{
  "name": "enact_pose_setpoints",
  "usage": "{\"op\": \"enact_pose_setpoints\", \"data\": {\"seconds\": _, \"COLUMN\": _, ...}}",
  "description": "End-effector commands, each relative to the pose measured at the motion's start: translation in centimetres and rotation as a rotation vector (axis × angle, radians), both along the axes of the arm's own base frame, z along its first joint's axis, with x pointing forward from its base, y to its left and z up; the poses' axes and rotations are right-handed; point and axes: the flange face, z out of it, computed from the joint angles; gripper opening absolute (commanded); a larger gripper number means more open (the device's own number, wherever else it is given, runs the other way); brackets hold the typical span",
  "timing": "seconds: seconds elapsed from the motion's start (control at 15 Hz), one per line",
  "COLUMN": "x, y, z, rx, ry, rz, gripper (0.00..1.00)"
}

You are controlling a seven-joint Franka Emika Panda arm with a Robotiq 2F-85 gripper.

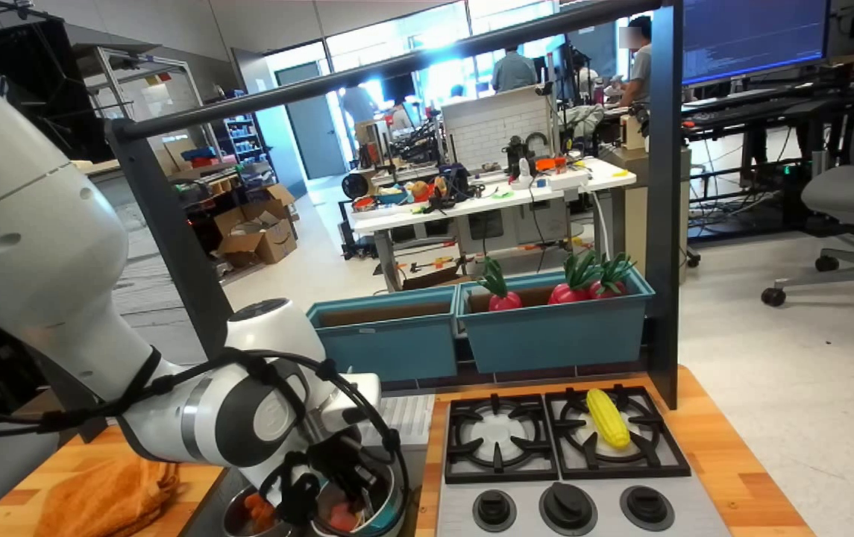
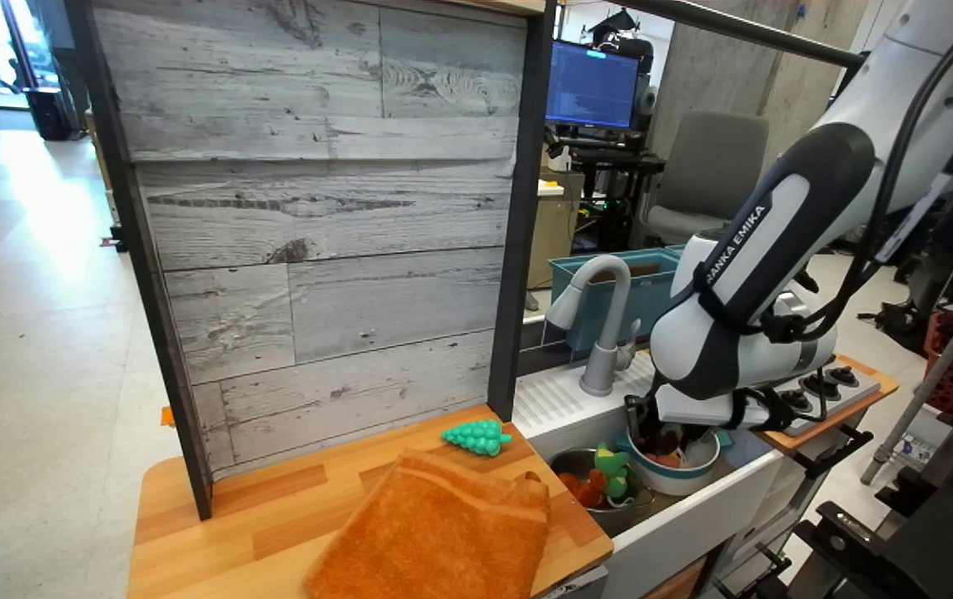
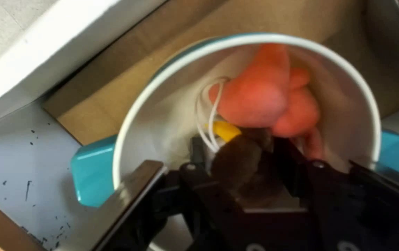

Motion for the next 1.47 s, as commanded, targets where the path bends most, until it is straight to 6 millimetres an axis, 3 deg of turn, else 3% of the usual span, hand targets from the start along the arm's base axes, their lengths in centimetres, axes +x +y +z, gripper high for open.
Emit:
{"op": "enact_pose_setpoints", "data": {"seconds": 0.0, "x": 1.1, "y": -0.2, "z": -0.5, "rx": -0.012, "ry": 0.000, "rz": -0.010, "gripper": 0.22}}
{"op": "enact_pose_setpoints", "data": {"seconds": 0.2, "x": 0.8, "y": 0.1, "z": 0.7, "rx": 0.010, "ry": -0.013, "rz": -0.002, "gripper": 0.02}}
{"op": "enact_pose_setpoints", "data": {"seconds": 0.47, "x": -0.4, "y": 1.4, "z": 3.9, "rx": 0.055, "ry": -0.028, "rz": 0.027, "gripper": 0.05}}
{"op": "enact_pose_setpoints", "data": {"seconds": 0.6, "x": -1.7, "y": 2.1, "z": 6.5, "rx": 0.079, "ry": -0.027, "rz": 0.060, "gripper": 0.05}}
{"op": "enact_pose_setpoints", "data": {"seconds": 0.8, "x": -3.6, "y": 1.6, "z": 10.3, "rx": 0.062, "ry": -0.029, "rz": 0.054, "gripper": 0.05}}
{"op": "enact_pose_setpoints", "data": {"seconds": 1.0, "x": -5.6, "y": -1.5, "z": 15.0, "rx": 0.009, "ry": -0.170, "rz": -0.059, "gripper": 0.05}}
{"op": "enact_pose_setpoints", "data": {"seconds": 1.2, "x": -7.6, "y": -6.4, "z": 19.4, "rx": -0.037, "ry": -0.296, "rz": -0.177, "gripper": 0.05}}
{"op": "enact_pose_setpoints", "data": {"seconds": 1.4, "x": -8.9, "y": -11.5, "z": 22.1, "rx": -0.104, "ry": -0.411, "rz": -0.307, "gripper": 0.05}}
